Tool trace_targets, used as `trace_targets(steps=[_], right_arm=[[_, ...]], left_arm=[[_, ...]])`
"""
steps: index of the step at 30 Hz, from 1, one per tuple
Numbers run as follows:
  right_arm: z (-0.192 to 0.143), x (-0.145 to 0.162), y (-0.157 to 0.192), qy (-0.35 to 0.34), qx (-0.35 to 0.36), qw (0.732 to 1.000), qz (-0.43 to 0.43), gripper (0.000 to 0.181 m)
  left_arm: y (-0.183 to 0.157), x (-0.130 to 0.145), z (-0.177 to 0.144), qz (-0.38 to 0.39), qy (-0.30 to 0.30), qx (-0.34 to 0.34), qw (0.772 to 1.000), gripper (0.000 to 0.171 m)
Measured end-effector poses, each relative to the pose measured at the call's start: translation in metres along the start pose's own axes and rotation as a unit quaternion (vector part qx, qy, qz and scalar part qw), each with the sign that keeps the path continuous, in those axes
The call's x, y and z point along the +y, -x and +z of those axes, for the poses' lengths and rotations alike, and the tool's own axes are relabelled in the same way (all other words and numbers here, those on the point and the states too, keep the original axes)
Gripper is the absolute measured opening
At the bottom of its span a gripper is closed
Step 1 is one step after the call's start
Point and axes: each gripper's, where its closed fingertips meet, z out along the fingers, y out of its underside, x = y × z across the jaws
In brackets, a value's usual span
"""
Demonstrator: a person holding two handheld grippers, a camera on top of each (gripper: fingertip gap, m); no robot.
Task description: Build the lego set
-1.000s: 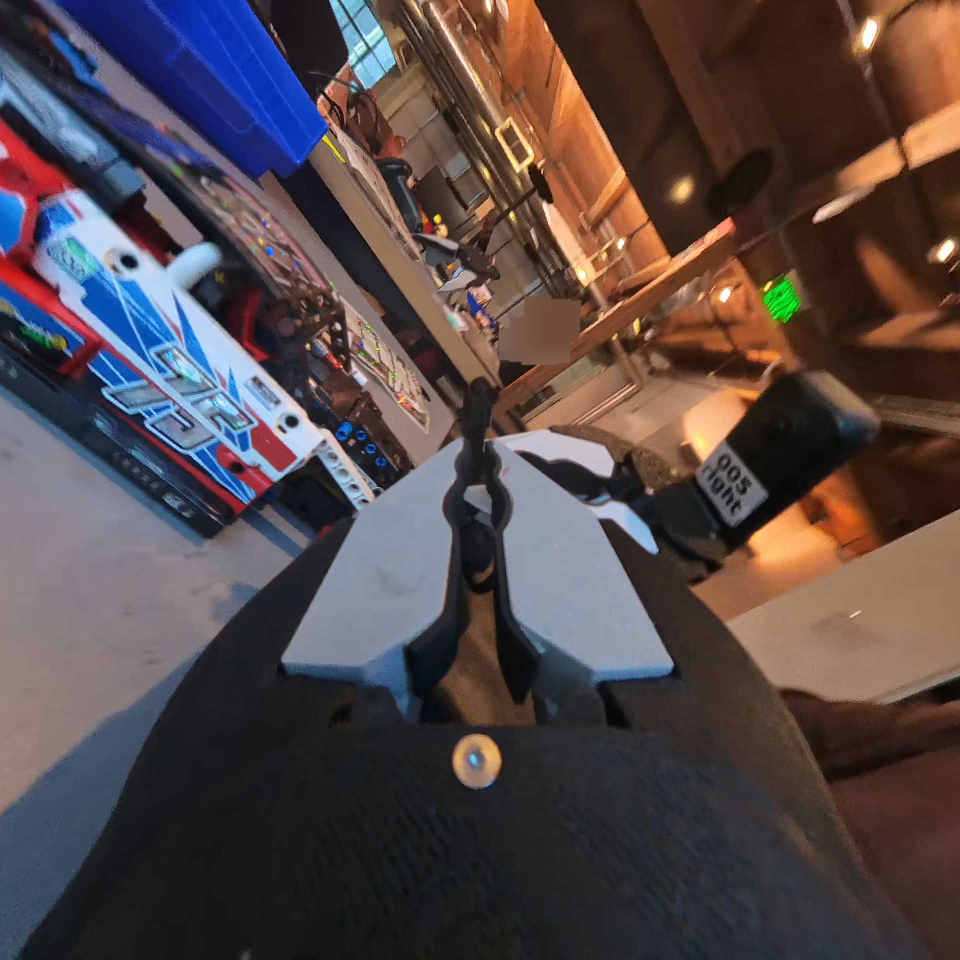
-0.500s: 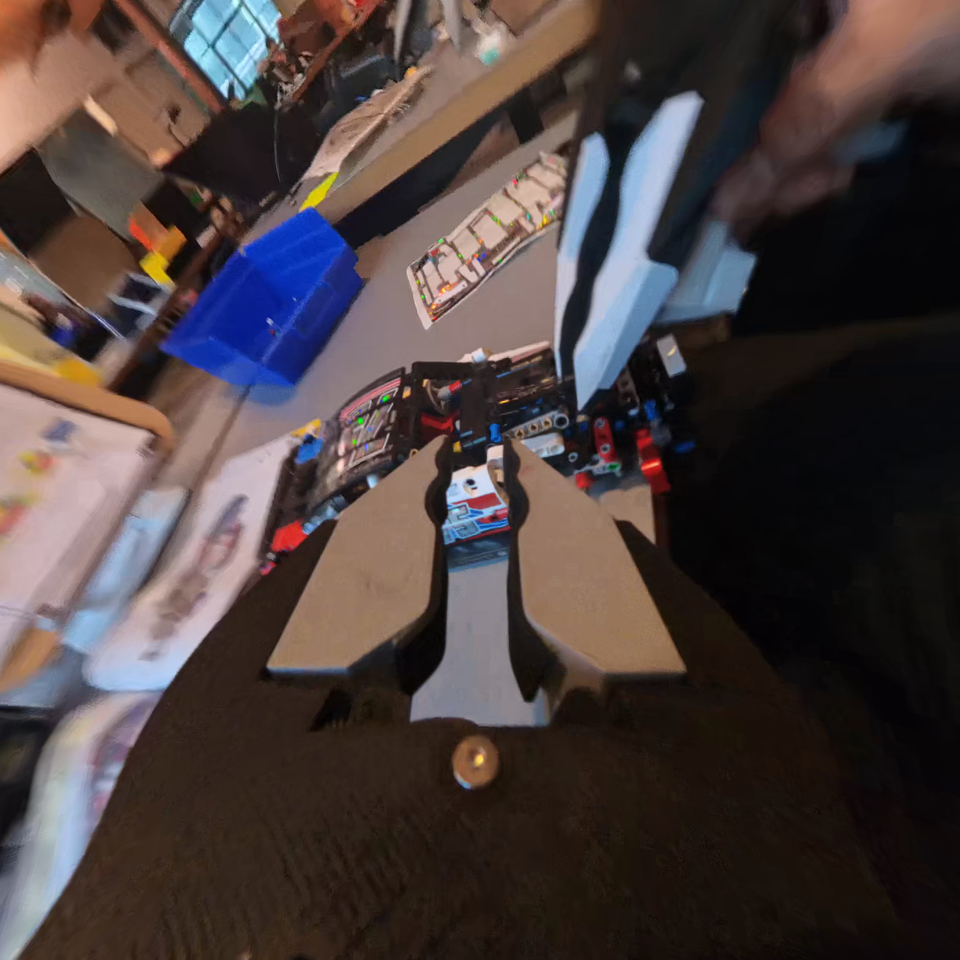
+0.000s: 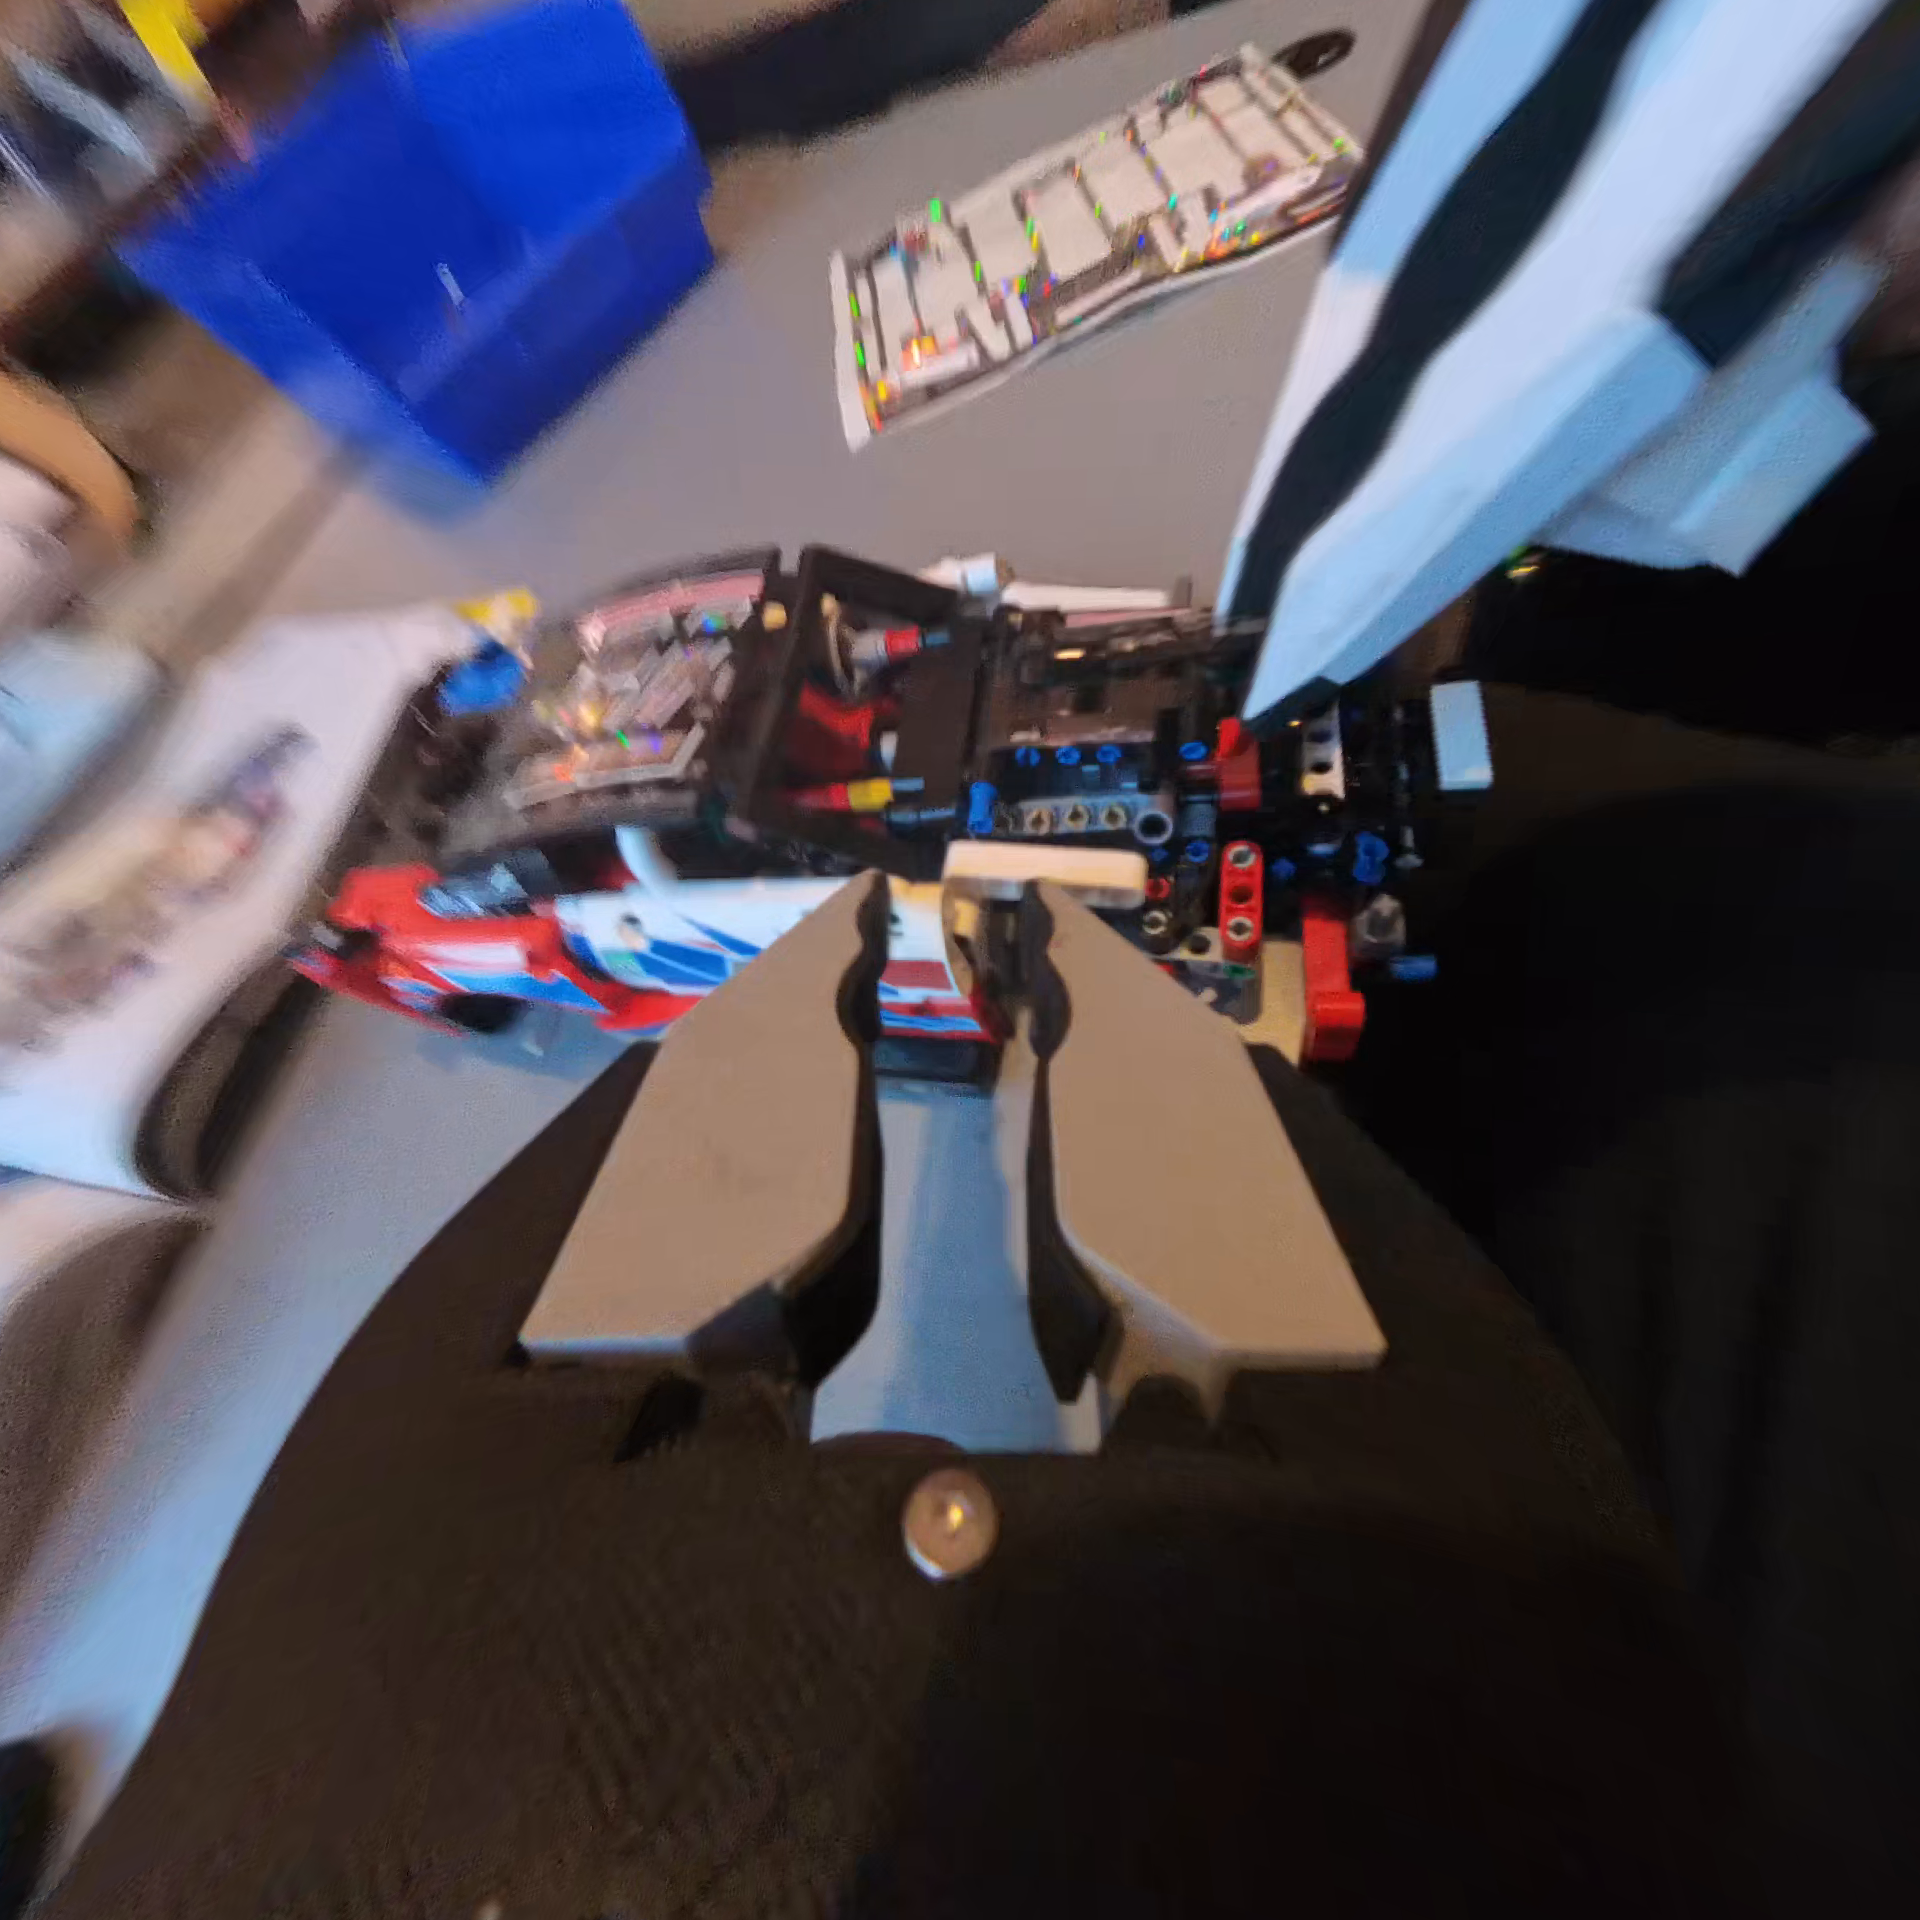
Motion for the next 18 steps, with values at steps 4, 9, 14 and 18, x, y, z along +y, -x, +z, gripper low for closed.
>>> trace_targets(steps=[4,9,14,18], right_arm=[[0.0,0.003,0.001,-0.002,-0.011,1.0,0.006,0.012],[-0.001,0.006,0.001,-0.002,-0.006,1.0,-0.002,0.012],[-0.007,0.003,-0.006,-0.014,-0.005,1.0,0.007,0.012],[-0.008,0.003,-0.007,-0.015,-0.005,1.0,0.007,0.012]], left_arm=[[0.003,-0.001,0.005,-0.072,0.003,0.023,0.997,0.029],[0.0,-0.006,0.005,-0.067,0.009,0.022,0.997,0.033],[0.0,-0.011,0.008,-0.068,0.013,0.015,0.997,0.036],[0.003,-0.01,0.01,0.001,0.025,-0.028,0.999,0.042]])
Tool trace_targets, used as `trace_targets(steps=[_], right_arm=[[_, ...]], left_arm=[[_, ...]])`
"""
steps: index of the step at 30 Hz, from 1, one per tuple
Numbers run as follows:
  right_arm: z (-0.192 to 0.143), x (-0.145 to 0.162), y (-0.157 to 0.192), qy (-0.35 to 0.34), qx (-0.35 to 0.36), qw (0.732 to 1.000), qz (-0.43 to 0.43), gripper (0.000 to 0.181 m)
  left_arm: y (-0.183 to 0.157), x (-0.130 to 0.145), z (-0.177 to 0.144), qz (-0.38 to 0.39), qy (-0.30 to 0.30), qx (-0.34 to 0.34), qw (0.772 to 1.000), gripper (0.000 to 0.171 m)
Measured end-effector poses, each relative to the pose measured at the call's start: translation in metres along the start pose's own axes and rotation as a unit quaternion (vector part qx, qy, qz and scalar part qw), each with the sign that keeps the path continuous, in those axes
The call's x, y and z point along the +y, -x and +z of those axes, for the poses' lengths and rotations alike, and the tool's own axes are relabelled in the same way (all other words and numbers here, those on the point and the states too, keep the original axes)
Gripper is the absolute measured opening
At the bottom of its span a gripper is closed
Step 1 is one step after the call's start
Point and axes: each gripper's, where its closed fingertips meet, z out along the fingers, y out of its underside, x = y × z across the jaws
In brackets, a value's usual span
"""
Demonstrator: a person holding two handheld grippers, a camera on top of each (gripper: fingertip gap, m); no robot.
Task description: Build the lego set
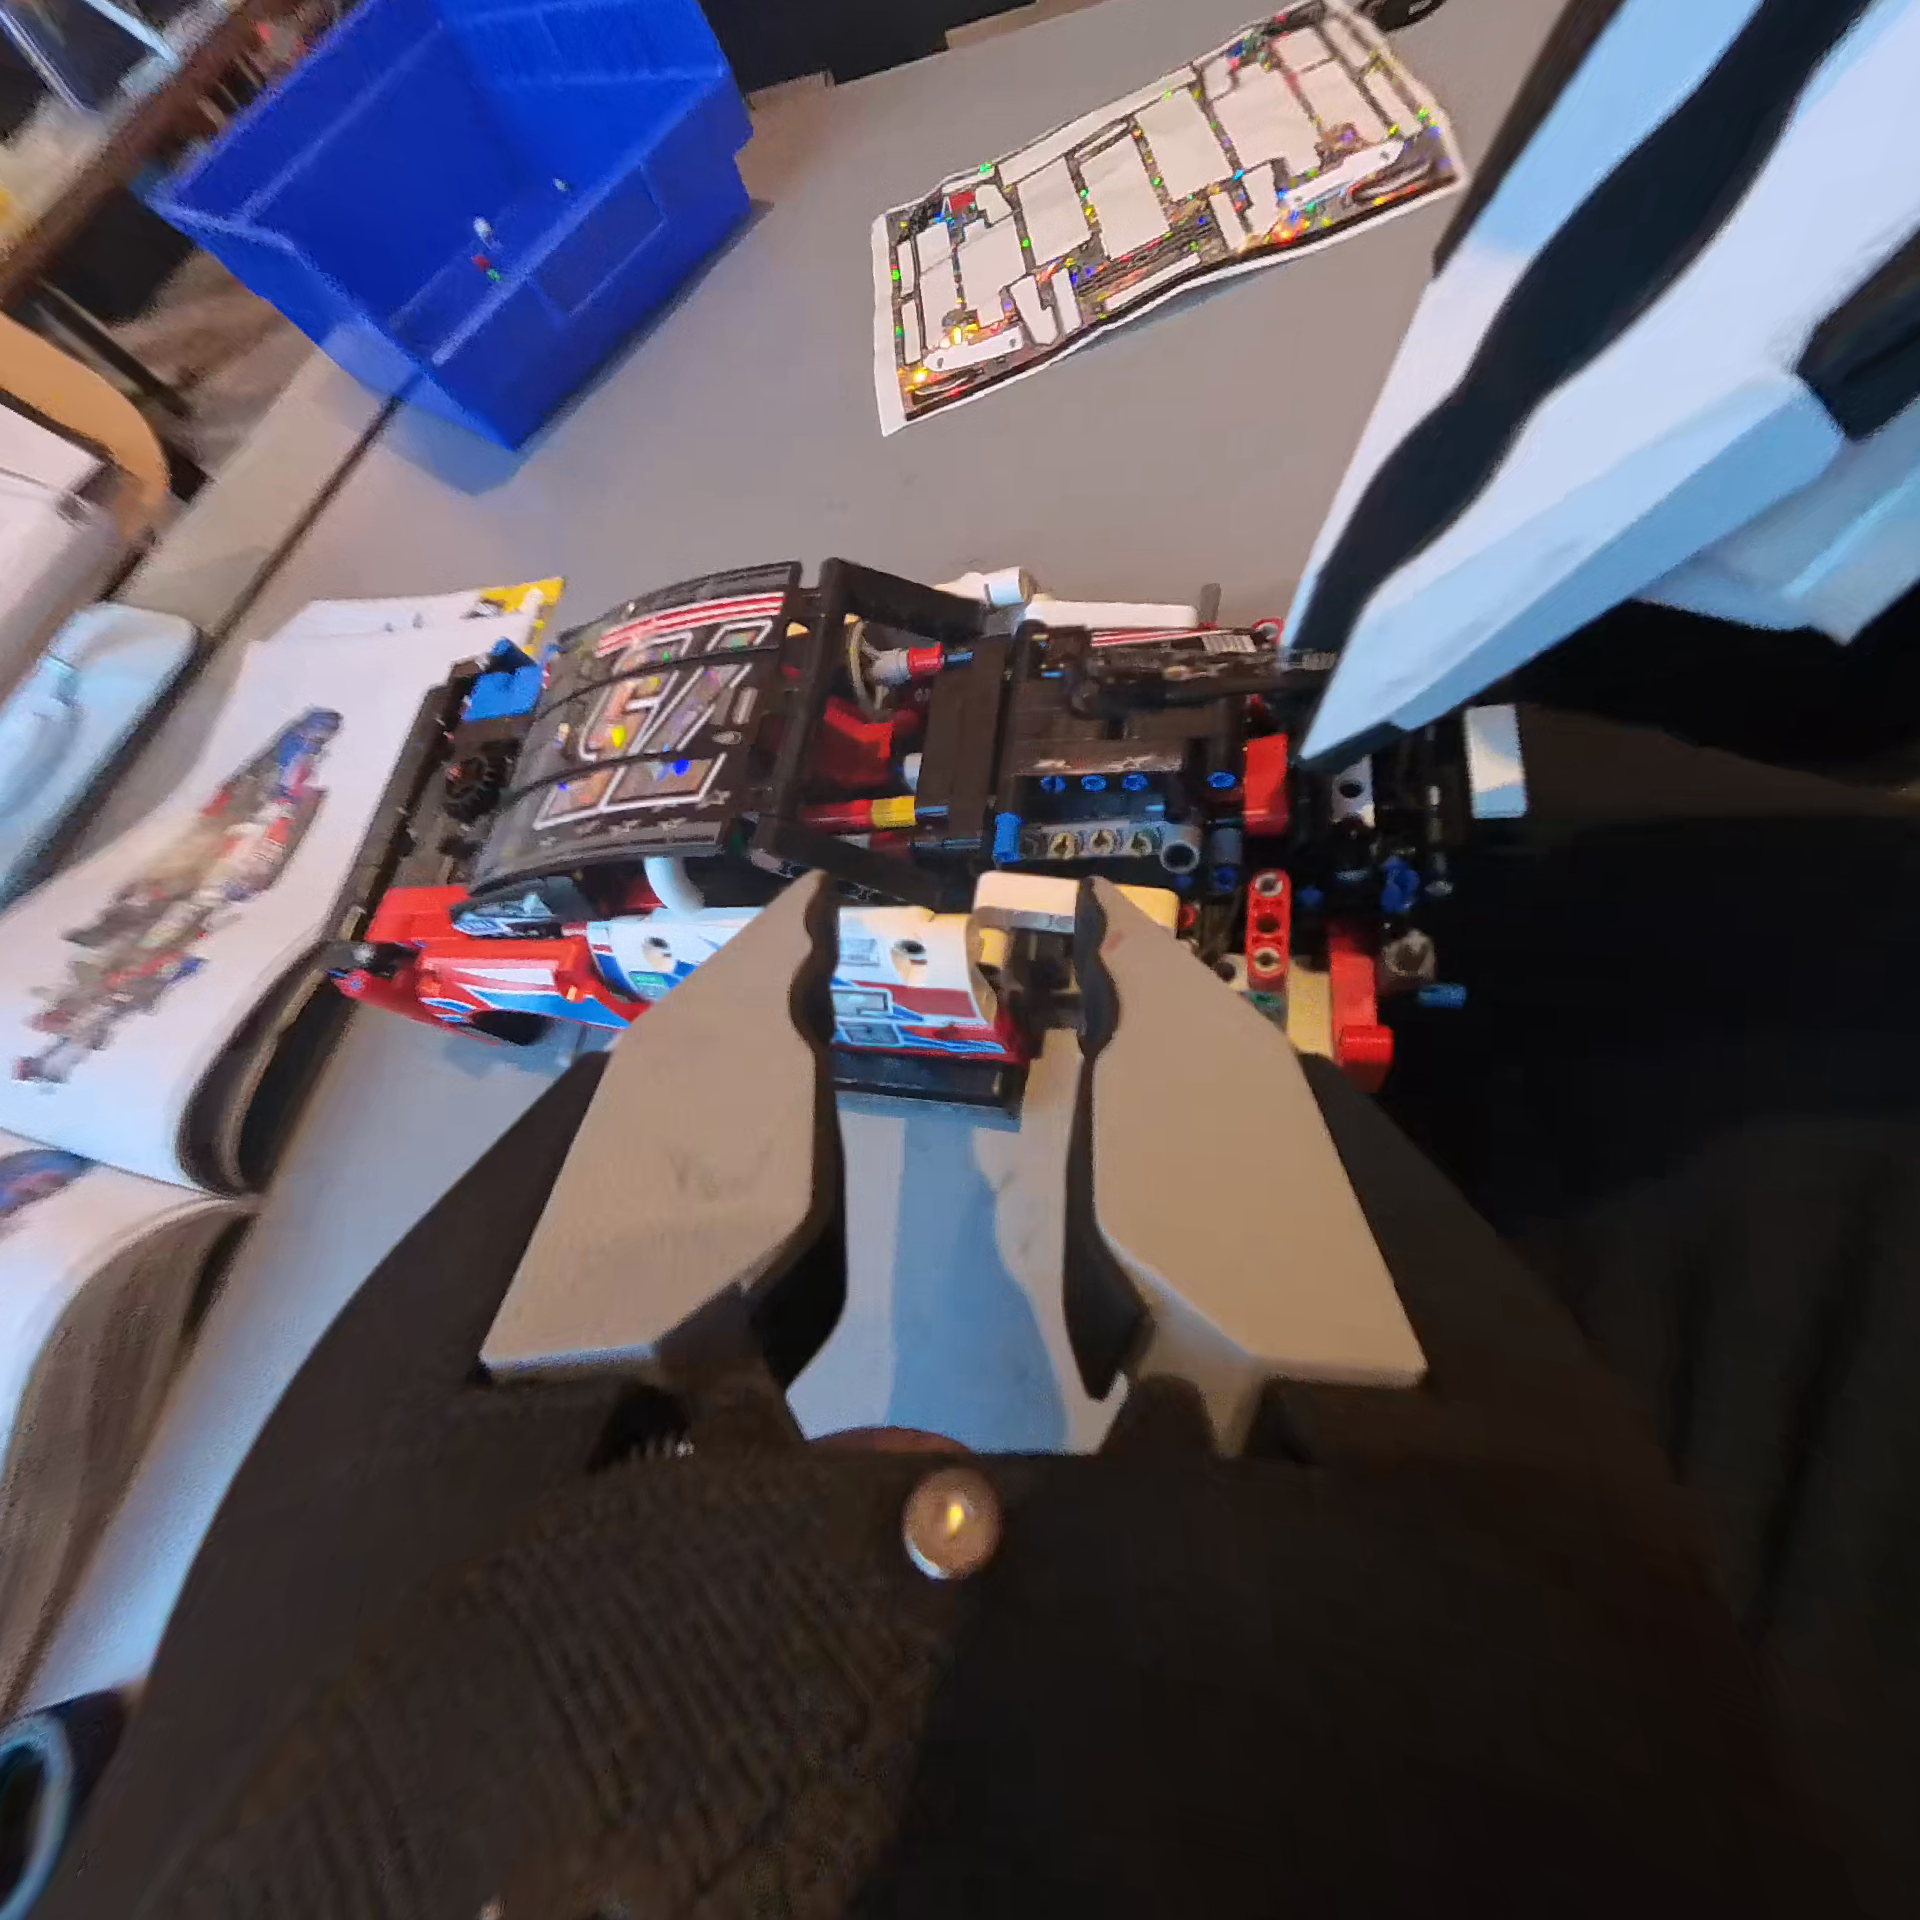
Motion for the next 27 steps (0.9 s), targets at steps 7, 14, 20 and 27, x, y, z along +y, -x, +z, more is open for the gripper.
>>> trace_targets(steps=[7,14,20,27], right_arm=[[-0.001,0.0,-0.002,0.0,0.001,1.0,0.0,0.012],[0.0,0.003,-0.002,0.01,-0.002,1.0,0.001,0.012],[0.003,0.003,0.005,0.032,-0.012,0.999,-0.001,0.012],[0.015,0.006,0.017,0.072,-0.028,0.997,-0.004,0.012]], left_arm=[[-0.016,0.0,-0.003,0.083,-0.003,-0.024,0.996,0.023],[-0.034,0.003,-0.003,0.017,0.007,0.069,0.997,0.014],[-0.015,-0.006,-0.019,0.037,-0.027,0.037,0.998,0.027],[-0.026,-0.022,-0.028,0.183,-0.068,0.024,0.981,0.021]])
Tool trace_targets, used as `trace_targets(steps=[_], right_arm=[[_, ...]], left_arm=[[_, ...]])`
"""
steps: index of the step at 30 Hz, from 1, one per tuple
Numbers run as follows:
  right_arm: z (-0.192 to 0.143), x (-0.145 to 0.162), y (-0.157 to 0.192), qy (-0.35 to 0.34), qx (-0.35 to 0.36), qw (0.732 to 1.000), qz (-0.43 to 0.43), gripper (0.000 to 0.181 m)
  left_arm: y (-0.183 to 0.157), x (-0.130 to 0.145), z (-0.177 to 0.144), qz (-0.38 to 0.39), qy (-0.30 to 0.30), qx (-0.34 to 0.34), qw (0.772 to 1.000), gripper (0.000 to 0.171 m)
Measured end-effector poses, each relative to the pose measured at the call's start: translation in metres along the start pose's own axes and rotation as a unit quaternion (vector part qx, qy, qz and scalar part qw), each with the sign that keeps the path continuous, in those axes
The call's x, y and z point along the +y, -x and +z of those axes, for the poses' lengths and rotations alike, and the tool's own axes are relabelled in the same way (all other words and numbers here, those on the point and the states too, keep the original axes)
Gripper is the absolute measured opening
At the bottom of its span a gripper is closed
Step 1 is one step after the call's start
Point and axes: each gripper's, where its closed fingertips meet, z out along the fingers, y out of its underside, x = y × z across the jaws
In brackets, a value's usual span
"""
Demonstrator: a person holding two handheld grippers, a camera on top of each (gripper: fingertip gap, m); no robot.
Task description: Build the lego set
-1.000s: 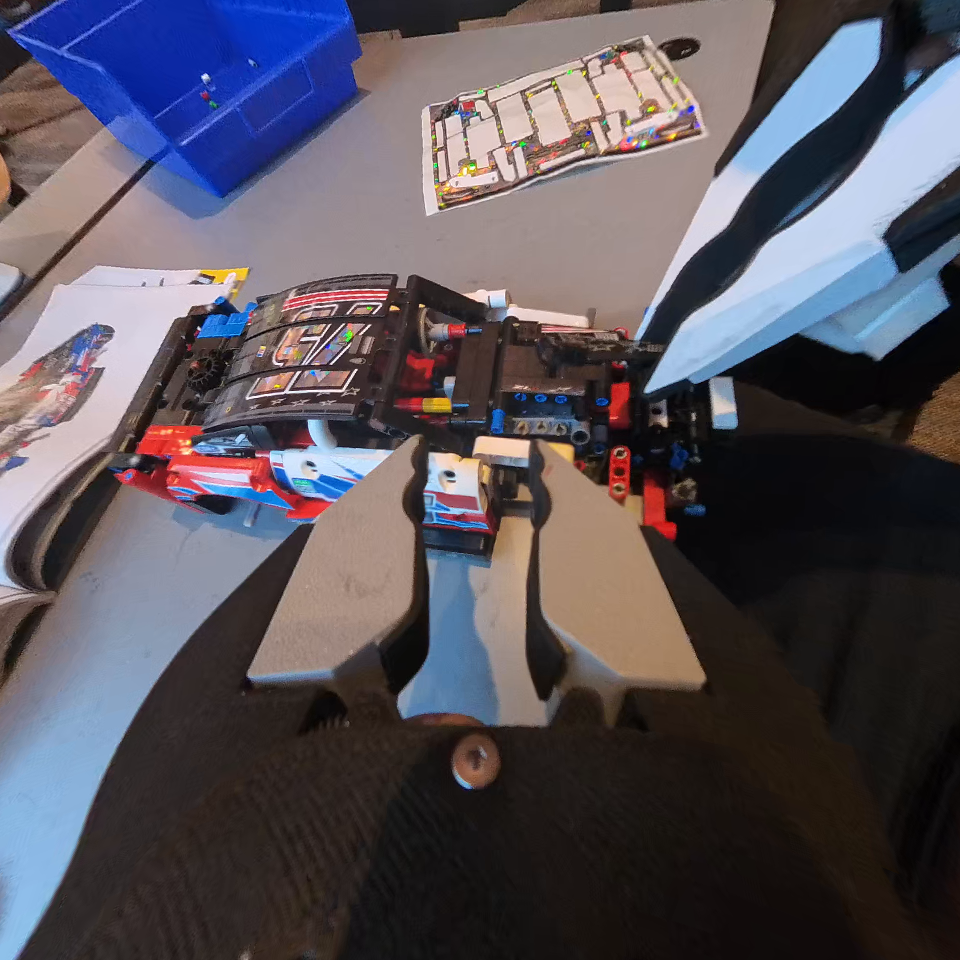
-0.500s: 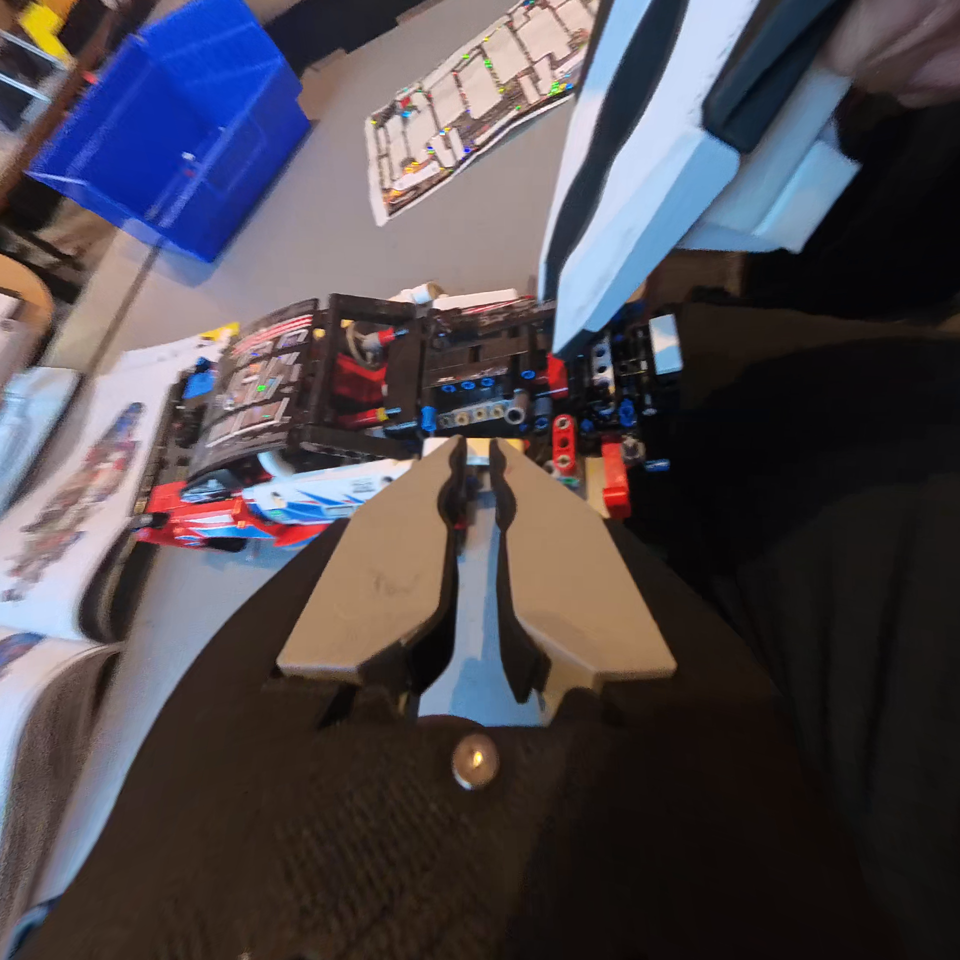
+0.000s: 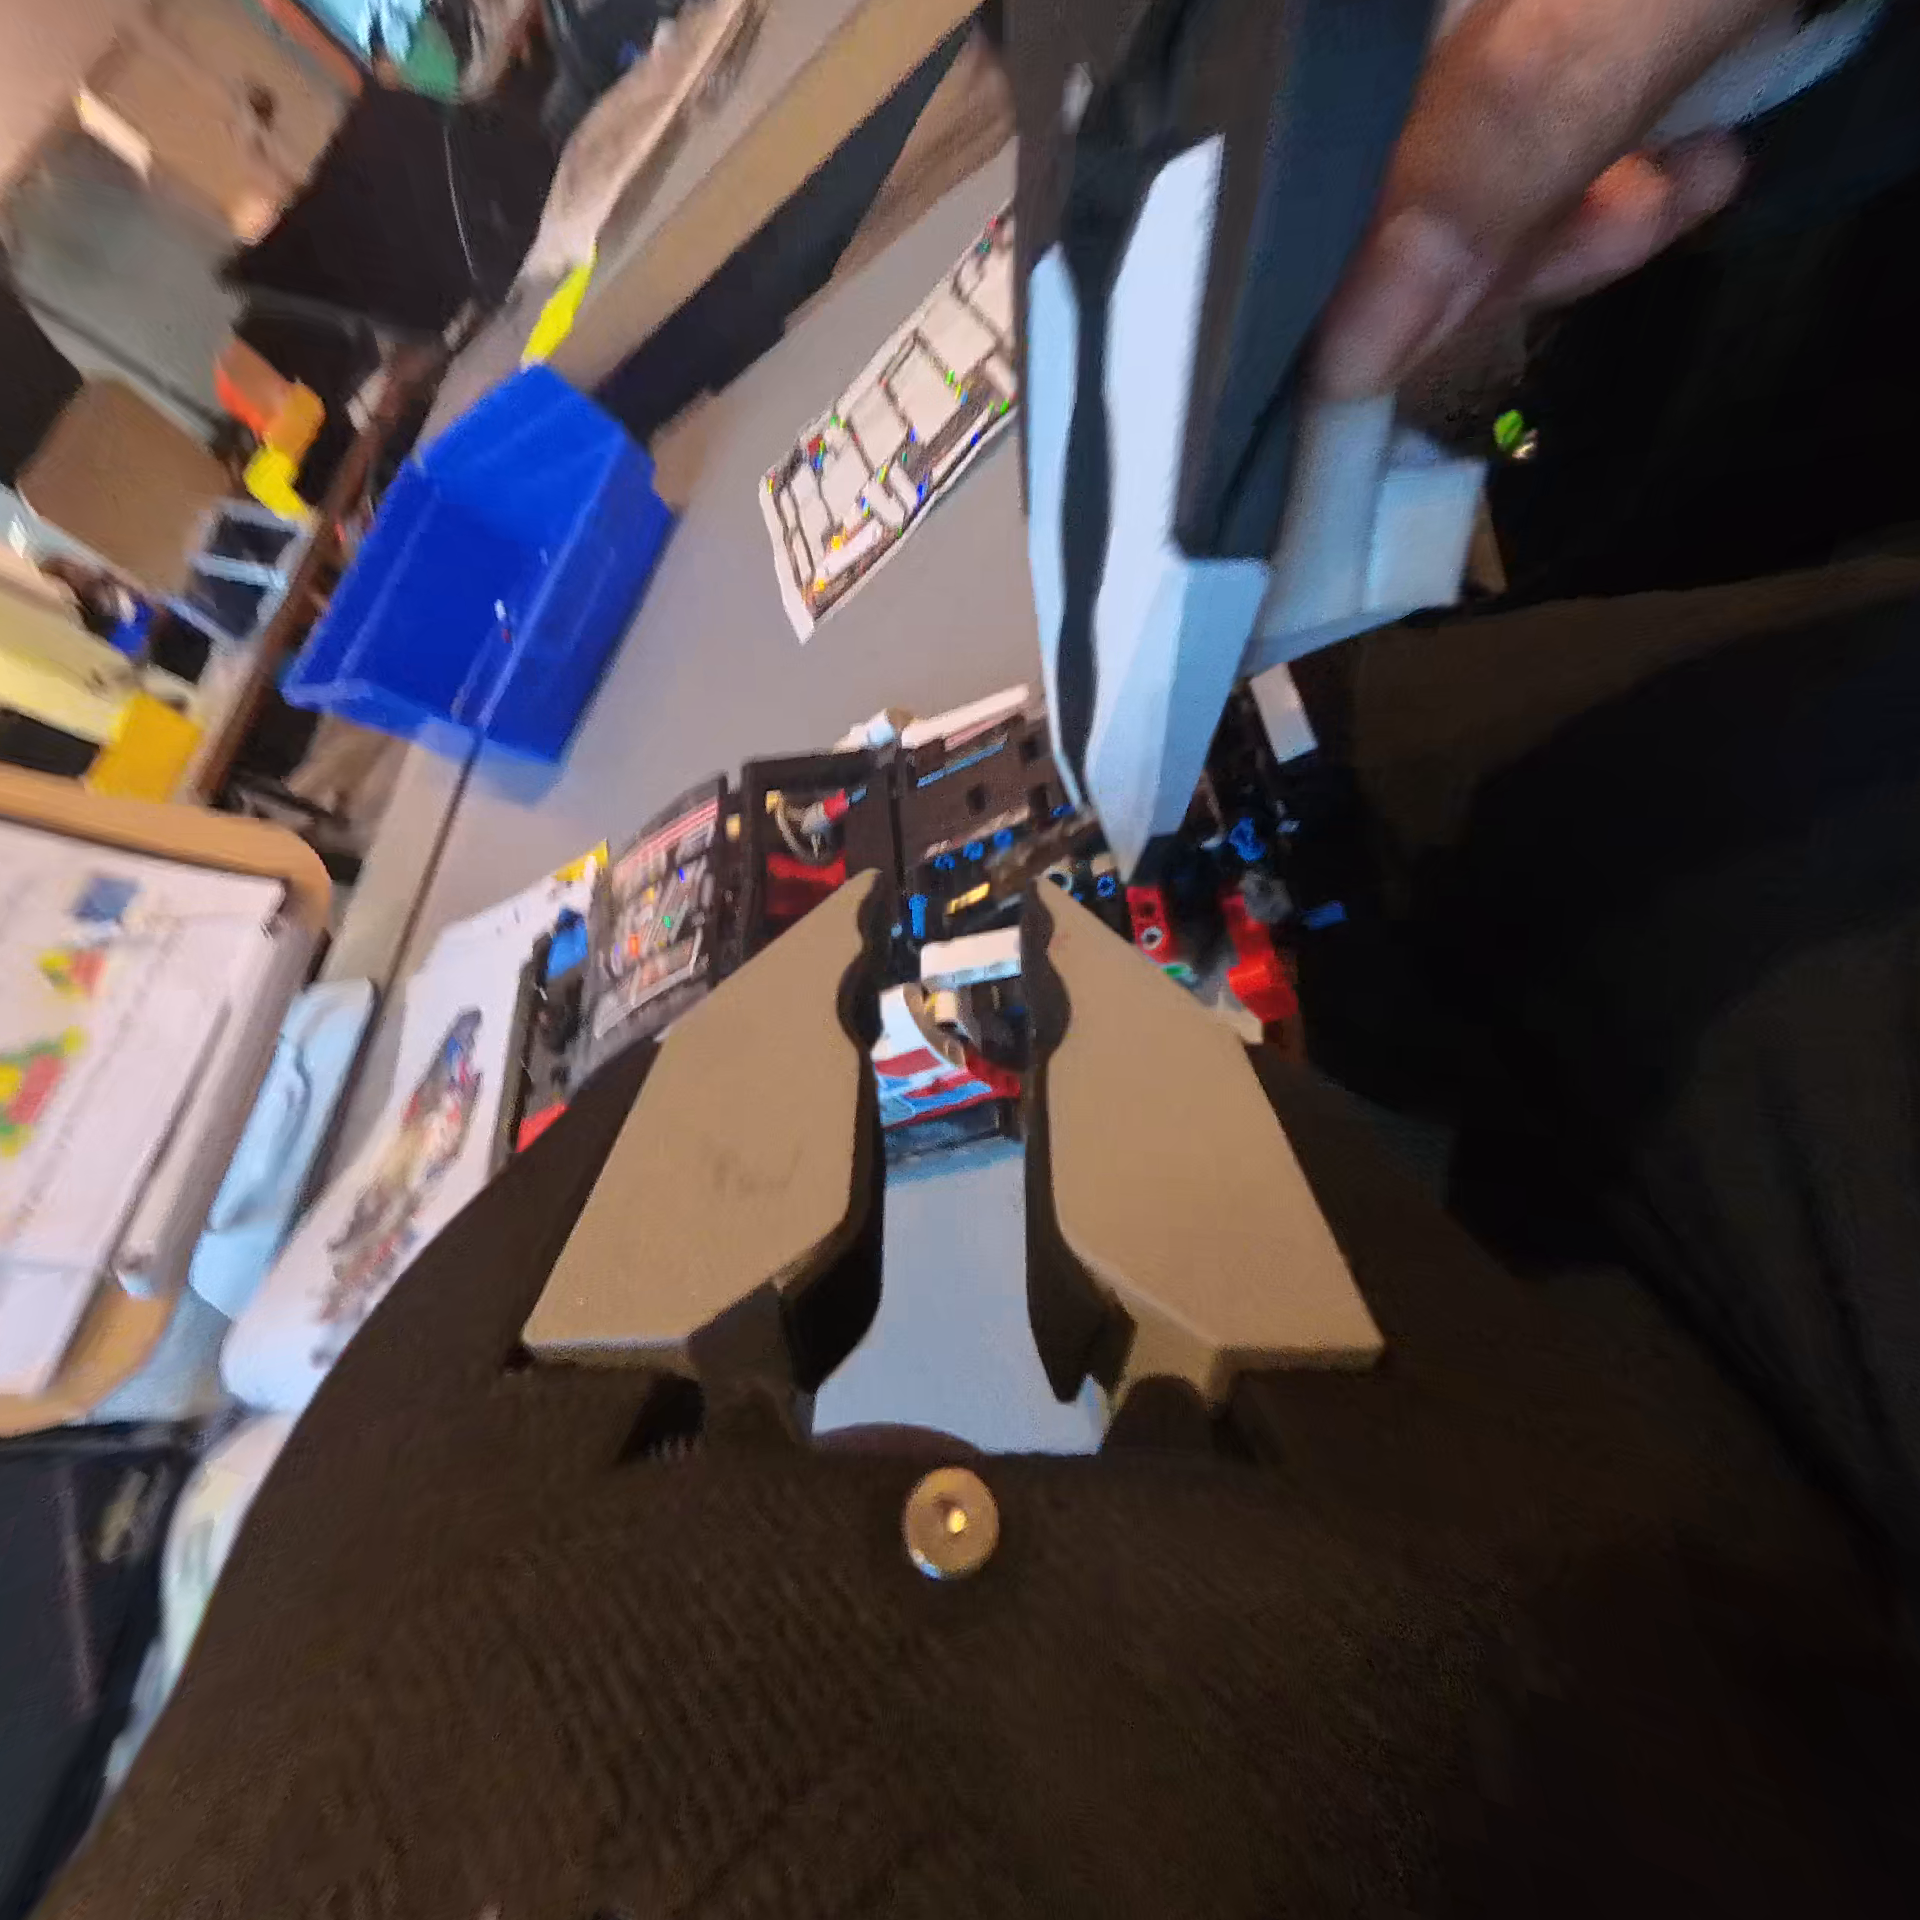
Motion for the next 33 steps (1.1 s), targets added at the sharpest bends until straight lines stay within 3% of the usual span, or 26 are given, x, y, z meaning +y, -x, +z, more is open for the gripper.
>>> trace_targets(steps=[3,6,14,20,24,26,31,33], right_arm=[[0.002,-0.002,0.007,0.002,-0.01,1.0,-0.005,0.012],[0.001,-0.005,0.009,0.007,-0.016,1.0,-0.008,0.012],[0.007,-0.006,0.008,0.012,-0.022,1.0,-0.007,0.012],[0.002,-0.007,-0.004,0.0,-0.022,1.0,0.008,0.011],[-0.003,-0.011,0.004,-0.006,-0.05,0.999,0.015,0.011],[-0.002,-0.012,0.009,-0.006,-0.053,0.999,0.009,0.012],[-0.006,-0.022,0.015,-0.037,-0.065,0.997,0.0,0.013],[-0.009,-0.024,0.008,-0.044,-0.035,0.998,-0.013,0.022]], left_arm=[[-0.005,-0.009,-0.001,0.085,-0.018,-0.009,0.996,0.018],[-0.01,-0.007,0.001,0.15,-0.015,-0.015,0.989,0.001],[-0.008,0.0,0.008,0.16,-0.04,-0.023,0.986,0.0],[-0.008,0.002,0.005,0.108,-0.05,0.002,0.993,0.023],[-0.007,0.003,0.009,0.159,-0.038,-0.006,0.987,0.016],[-0.008,0.001,0.01,0.175,-0.035,-0.006,0.984,0.003],[0.001,0.001,0.002,0.161,-0.044,-0.035,0.985,0.001],[0.009,0.006,-0.005,0.173,-0.047,-0.067,0.982,0.0]])
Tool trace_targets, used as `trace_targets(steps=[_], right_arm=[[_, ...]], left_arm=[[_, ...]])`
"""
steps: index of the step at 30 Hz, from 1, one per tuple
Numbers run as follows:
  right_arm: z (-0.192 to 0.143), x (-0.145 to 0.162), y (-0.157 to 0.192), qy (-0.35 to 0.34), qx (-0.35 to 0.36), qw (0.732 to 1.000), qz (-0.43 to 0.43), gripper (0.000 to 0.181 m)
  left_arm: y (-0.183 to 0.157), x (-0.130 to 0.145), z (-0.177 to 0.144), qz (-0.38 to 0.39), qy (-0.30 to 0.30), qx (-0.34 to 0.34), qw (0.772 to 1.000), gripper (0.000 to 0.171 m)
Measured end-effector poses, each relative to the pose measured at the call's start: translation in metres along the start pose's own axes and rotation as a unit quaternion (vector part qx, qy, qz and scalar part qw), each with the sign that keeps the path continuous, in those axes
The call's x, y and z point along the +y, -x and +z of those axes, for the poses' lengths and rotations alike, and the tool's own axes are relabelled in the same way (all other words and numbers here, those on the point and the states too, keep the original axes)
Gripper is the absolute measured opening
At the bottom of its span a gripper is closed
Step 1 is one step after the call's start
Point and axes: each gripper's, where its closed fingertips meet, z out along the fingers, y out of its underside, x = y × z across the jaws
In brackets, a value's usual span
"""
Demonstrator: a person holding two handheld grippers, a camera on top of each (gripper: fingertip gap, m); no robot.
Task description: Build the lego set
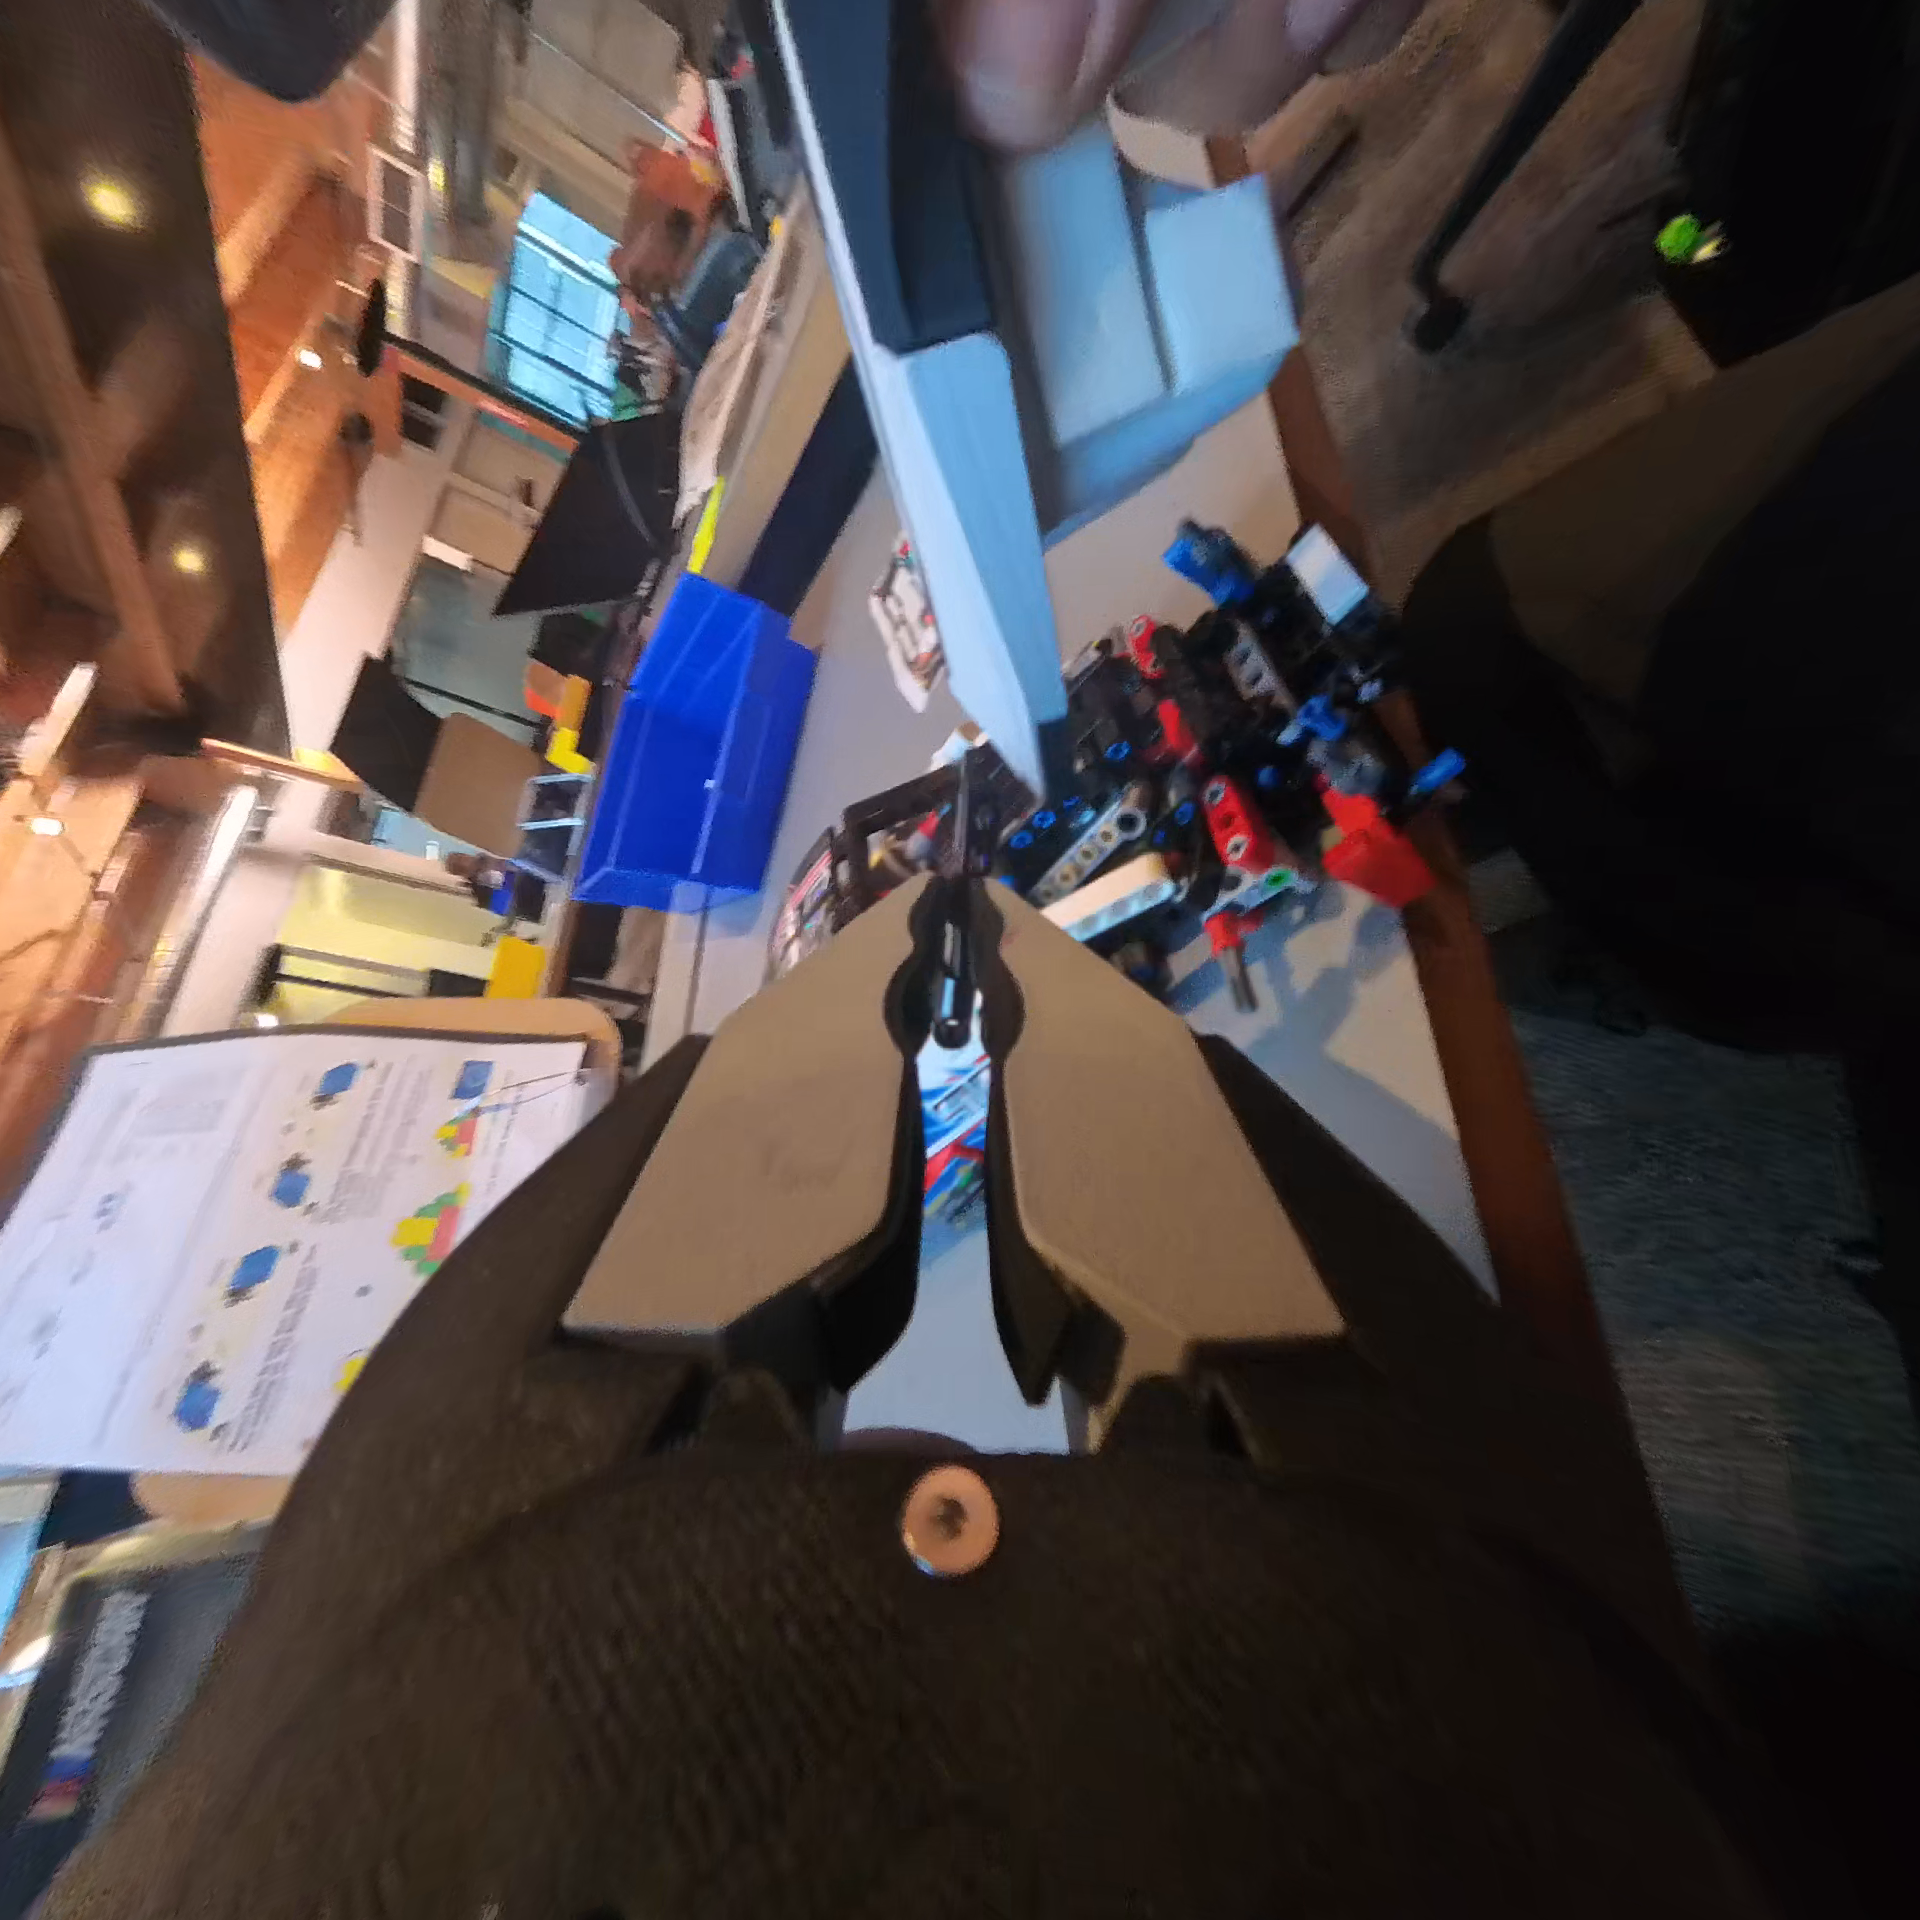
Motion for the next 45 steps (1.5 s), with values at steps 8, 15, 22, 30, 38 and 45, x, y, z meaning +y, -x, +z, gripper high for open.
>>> trace_targets(steps=[8,15,22,30,38,45], right_arm=[[0.021,0.014,-0.018,0.055,0.15,0.98,-0.12,0.016],[0.037,0.017,-0.022,0.091,0.168,0.975,-0.115,0.02],[0.032,0.009,-0.025,0.109,0.178,0.971,-0.119,0.012],[0.031,-0.004,-0.028,0.128,0.186,0.963,-0.146,0.012],[0.027,0.001,-0.026,0.104,0.174,0.969,-0.141,0.015],[0.028,0.008,-0.025,0.098,0.176,0.967,-0.153,0.009]], left_arm=[[-0.004,0.031,-0.017,0.004,-0.012,-0.046,0.999,0.0],[-0.01,0.024,-0.018,0.009,-0.031,-0.054,0.998,0.0],[-0.011,0.027,-0.017,-0.018,-0.032,-0.037,0.999,0.0],[-0.015,0.028,-0.014,-0.026,-0.03,-0.023,0.999,0.0],[-0.016,0.028,-0.013,-0.03,-0.027,-0.018,0.999,0.001],[-0.017,0.029,-0.012,-0.027,-0.024,-0.018,0.999,0.001]])
